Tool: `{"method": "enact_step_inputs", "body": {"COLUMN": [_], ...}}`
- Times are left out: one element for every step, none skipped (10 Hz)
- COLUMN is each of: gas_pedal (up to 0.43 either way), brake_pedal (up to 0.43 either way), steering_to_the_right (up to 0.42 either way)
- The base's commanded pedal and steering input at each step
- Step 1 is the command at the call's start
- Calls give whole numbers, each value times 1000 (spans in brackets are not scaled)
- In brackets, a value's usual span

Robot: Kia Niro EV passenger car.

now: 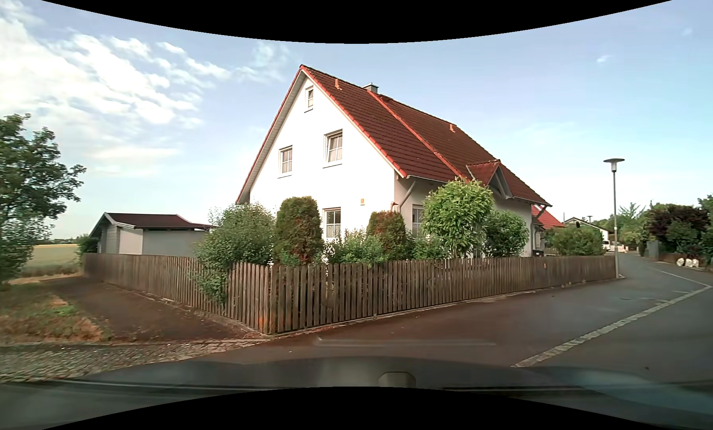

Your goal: Follow the waypoints while adhering to traffic rules and regulations

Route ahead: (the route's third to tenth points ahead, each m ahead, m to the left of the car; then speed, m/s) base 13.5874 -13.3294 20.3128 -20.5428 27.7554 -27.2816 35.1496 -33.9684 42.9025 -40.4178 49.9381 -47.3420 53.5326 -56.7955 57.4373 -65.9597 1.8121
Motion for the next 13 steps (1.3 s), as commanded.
{"method": "enact_step_inputs", "body": {"gas_pedal": [87,59,59,59,59,59,59,59,59,59,59,59,59], "brake_pedal": [0,0,0,0,0,0,0,0,0,0,0,0,0], "steering_to_the_right": [581,586,594,597,597,596,595,594,594,593,589,584,573]}}
